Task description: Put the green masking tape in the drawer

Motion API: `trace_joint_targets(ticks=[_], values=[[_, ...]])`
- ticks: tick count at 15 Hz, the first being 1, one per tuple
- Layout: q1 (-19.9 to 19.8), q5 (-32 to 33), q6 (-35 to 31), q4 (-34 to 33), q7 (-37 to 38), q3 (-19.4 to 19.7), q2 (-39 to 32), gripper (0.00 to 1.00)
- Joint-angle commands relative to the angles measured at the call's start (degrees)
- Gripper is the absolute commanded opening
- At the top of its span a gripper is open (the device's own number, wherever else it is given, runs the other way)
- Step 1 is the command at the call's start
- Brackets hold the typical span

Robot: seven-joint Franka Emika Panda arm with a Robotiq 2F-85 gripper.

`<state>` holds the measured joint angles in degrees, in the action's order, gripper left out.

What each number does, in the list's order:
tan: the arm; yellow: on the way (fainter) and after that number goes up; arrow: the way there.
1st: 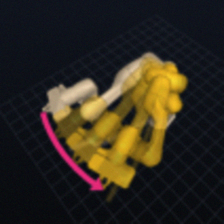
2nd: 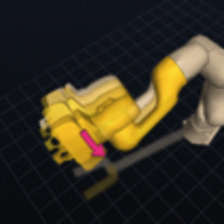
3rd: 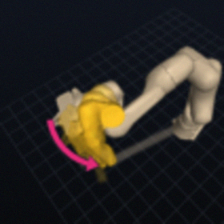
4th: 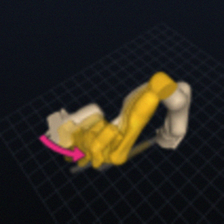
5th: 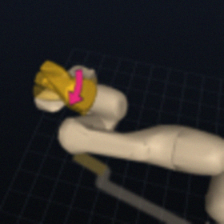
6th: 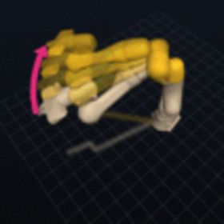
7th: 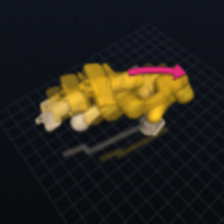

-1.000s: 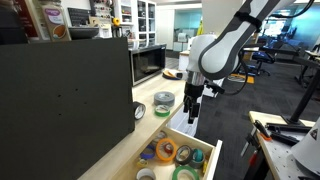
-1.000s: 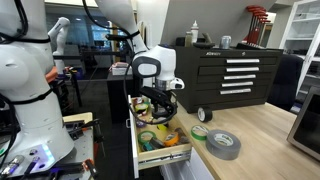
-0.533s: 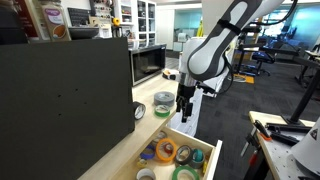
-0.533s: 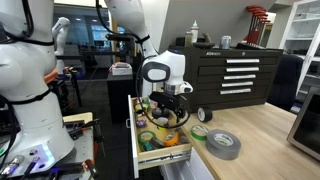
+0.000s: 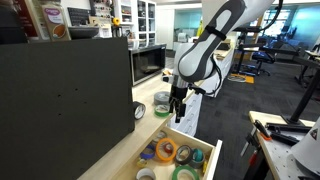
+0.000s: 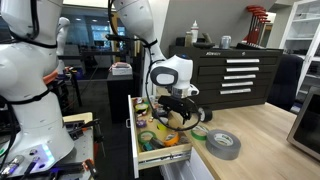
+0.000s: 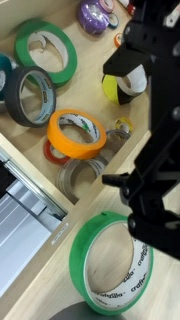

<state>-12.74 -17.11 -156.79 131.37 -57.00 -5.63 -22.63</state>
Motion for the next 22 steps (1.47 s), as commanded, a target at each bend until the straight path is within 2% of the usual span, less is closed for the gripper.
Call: trace_joint_targets(ticks=[1,14,22], values=[[-2.0,2.5,2.9,-4.1,-1.8,-1.0,-2.4,1.00],[-1.7,10.7,7.9,-14.6,-1.6,1.0,-6.4,1.00],[-3.4,11.3,8.4,-16.7,-1.4,2.6,-6.6,1.00]])
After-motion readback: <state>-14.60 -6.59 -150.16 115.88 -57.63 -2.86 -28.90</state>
